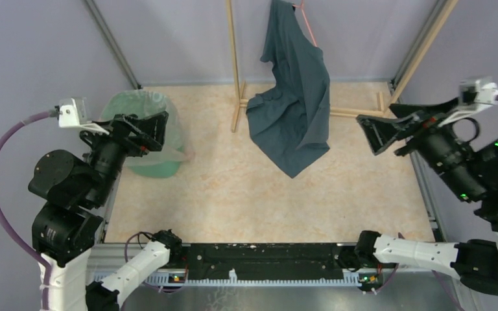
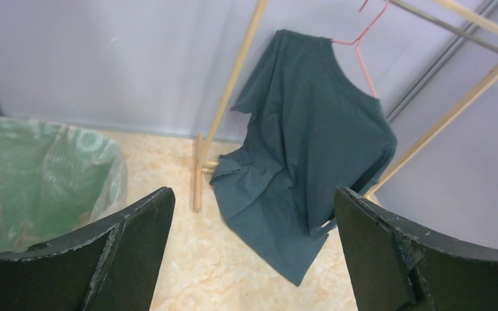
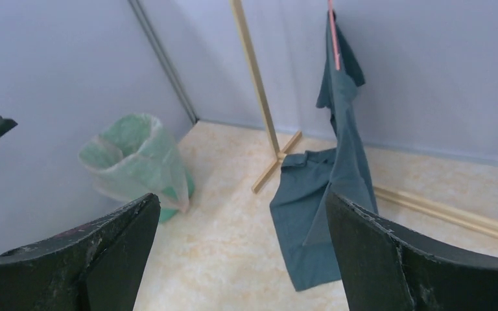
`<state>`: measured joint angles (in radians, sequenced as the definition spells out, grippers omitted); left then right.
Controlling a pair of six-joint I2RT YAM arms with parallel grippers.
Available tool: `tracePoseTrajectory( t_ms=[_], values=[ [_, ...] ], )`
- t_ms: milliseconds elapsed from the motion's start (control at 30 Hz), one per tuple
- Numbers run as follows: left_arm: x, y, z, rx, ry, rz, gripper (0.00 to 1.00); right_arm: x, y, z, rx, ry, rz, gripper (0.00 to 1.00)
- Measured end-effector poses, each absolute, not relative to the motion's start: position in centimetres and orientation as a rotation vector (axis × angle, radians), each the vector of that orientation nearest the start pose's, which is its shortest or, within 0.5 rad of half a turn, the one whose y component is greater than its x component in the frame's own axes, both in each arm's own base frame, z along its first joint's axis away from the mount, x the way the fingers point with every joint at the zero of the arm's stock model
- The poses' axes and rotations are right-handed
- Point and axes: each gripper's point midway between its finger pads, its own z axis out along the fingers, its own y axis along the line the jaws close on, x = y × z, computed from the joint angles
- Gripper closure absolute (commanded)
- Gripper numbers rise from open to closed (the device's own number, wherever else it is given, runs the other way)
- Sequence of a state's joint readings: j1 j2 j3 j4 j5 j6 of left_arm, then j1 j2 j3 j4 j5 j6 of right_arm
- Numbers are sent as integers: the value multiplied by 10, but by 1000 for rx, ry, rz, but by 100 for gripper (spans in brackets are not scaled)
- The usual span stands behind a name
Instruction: Put the trash bags into the trash bin
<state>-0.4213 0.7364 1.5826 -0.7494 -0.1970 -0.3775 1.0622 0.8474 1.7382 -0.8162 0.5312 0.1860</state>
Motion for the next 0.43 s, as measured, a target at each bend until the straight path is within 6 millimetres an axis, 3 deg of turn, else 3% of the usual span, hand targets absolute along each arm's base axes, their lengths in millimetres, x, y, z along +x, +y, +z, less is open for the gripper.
tracePoseTrajectory(
  t_ms=[67, 167, 433],
  values=[
    [186, -66, 513, -113, 1469, -521, 2, 157, 102, 531, -177, 1478, 607, 1],
    [184, -68, 526, -104, 1434, -542, 2, 158, 92, 534, -149, 1468, 584, 1],
    [180, -67, 533, -108, 1408, -558, 2, 172, 105, 490, -189, 1552, 477, 1]
  ],
)
